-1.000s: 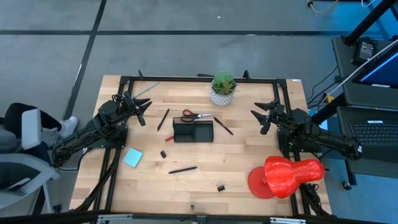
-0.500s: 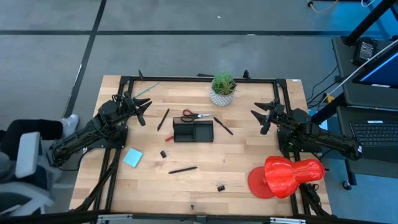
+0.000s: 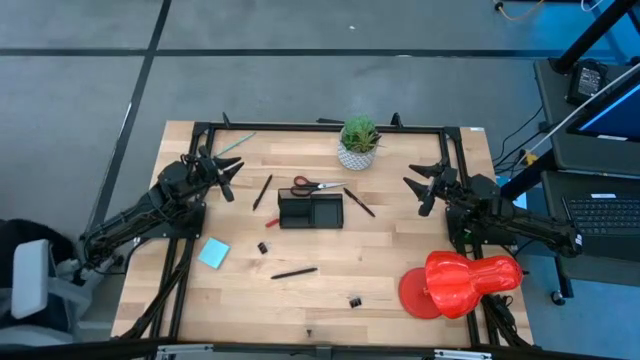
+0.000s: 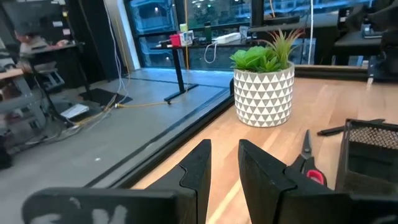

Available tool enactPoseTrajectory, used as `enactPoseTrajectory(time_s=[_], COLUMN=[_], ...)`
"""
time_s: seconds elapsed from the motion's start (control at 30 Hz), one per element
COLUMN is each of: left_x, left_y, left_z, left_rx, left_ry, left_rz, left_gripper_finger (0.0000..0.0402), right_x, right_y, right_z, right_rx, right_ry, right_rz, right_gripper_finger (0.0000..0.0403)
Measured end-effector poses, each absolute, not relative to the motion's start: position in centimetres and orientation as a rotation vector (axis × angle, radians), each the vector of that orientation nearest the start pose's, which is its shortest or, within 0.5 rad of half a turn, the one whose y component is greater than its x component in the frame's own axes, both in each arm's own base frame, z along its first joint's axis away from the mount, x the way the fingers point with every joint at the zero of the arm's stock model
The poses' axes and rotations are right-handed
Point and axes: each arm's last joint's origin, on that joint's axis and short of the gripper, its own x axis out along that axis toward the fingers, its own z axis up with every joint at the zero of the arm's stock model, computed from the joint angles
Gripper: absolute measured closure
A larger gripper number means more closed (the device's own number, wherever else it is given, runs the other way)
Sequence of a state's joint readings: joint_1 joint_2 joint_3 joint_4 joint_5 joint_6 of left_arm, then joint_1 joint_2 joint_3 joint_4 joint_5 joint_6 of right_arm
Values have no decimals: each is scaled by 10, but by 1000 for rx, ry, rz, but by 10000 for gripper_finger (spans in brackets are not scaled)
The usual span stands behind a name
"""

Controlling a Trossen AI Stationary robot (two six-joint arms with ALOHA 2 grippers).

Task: Pick and place office supplies into organizer
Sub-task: Put the eraser into the bottom left section of the desk organizer

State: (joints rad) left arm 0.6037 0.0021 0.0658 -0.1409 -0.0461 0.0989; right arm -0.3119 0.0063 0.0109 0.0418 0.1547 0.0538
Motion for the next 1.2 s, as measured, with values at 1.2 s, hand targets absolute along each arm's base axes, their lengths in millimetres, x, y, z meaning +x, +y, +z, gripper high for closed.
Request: enactPoseTrajectory(time_s=[1.2], left_x=[124], left_y=[34], left_z=[211], left_rx=[102], left_ry=[34], left_rz=[264], left_gripper_finger=[225], right_x=[91], right_y=[-34], right_z=[171], right_rx=[3], right_ry=[-49], right_rz=[-467], right_gripper_finger=[179])
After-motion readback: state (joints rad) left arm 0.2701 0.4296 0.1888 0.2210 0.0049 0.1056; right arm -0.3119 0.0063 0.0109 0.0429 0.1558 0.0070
